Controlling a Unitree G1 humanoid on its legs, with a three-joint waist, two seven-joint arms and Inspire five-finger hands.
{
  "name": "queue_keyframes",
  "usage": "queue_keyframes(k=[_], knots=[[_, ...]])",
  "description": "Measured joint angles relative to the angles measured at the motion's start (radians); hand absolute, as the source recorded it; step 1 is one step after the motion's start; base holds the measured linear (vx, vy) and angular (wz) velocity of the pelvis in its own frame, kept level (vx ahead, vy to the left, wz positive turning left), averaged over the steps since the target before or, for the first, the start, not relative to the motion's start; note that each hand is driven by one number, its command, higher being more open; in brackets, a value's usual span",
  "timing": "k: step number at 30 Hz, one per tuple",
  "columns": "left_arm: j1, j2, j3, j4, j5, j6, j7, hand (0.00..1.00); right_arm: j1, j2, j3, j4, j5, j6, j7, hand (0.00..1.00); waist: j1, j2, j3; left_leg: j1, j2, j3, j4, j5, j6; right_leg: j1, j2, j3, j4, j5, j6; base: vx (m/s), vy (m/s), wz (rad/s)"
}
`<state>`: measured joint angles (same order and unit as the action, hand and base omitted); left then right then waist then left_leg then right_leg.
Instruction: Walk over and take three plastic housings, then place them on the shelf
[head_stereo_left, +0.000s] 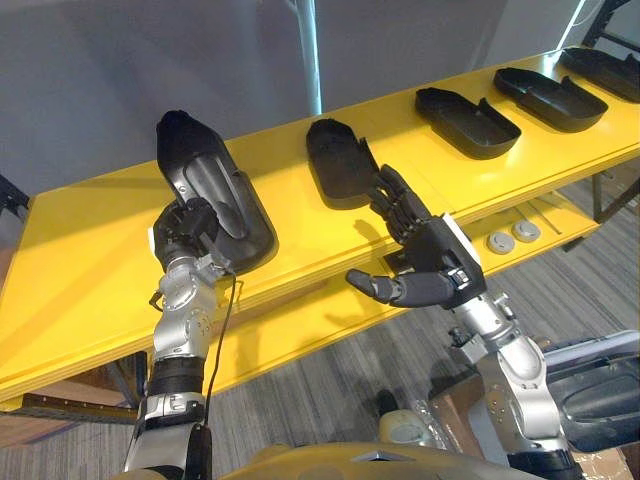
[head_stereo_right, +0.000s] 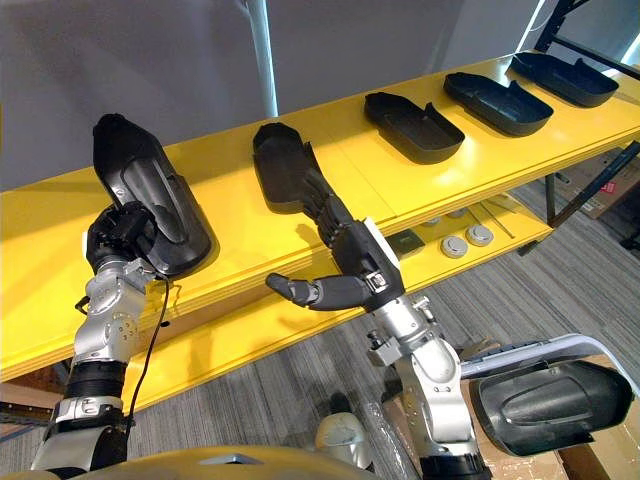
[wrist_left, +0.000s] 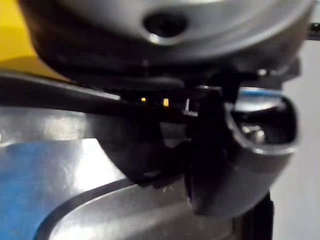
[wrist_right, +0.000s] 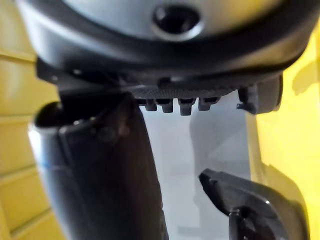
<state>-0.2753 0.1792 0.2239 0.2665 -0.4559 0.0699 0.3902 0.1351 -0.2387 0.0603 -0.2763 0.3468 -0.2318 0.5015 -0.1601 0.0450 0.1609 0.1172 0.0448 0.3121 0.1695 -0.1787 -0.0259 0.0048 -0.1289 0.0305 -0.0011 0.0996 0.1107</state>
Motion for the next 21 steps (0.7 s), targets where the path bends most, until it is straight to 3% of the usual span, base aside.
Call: queue_keyframes(k=[8, 9, 14, 21], knots=[[-0.031, 0.028, -0.003, 0.0, 0.113, 0.092, -0.102, 0.0, -0.098, -0.003, 0.036, 0.0, 0.002, 0.0, -0.049, 1.0, 0.026, 0.01, 0.031, -0.035, -0.005, -0.067, 0.007, 0.014, 0.002, 0.012, -0.011, -0.063, -0.014, 0.001, -0.002, -0.03, -0.013, 0.25], [-0.031, 0.033, -0.002, 0.0, 0.114, 0.1, -0.11, 1.0, -0.103, -0.003, 0.037, 0.0, 0.002, 0.0, -0.054, 1.0, 0.026, 0.011, 0.032, -0.038, -0.004, -0.07, 0.009, 0.014, 0.002, 0.012, -0.011, -0.066, -0.014, 0.001, -0.002, 0.0, -0.021, 0.17], [-0.048, 0.077, -0.021, 0.0, 0.156, 0.122, -0.18, 1.0, -0.126, -0.003, 0.04, 0.0, 0.02, 0.002, -0.077, 1.0, 0.03, 0.024, 0.059, -0.042, -0.002, -0.078, 0.015, 0.014, 0.001, 0.014, -0.011, -0.075, -0.014, 0.001, -0.003, 0.0, -0.004, 0.04], [-0.096, 0.106, -0.028, 0.05, 0.154, 0.124, -0.176, 1.0, -0.127, -0.005, 0.045, 0.0, 0.046, 0.031, -0.072, 1.0, 0.024, 0.021, 0.08, -0.043, -0.002, -0.073, 0.02, 0.013, 0.001, 0.005, -0.011, -0.064, 0.001, -0.002, -0.007, -0.03, 0.004, -0.02]])
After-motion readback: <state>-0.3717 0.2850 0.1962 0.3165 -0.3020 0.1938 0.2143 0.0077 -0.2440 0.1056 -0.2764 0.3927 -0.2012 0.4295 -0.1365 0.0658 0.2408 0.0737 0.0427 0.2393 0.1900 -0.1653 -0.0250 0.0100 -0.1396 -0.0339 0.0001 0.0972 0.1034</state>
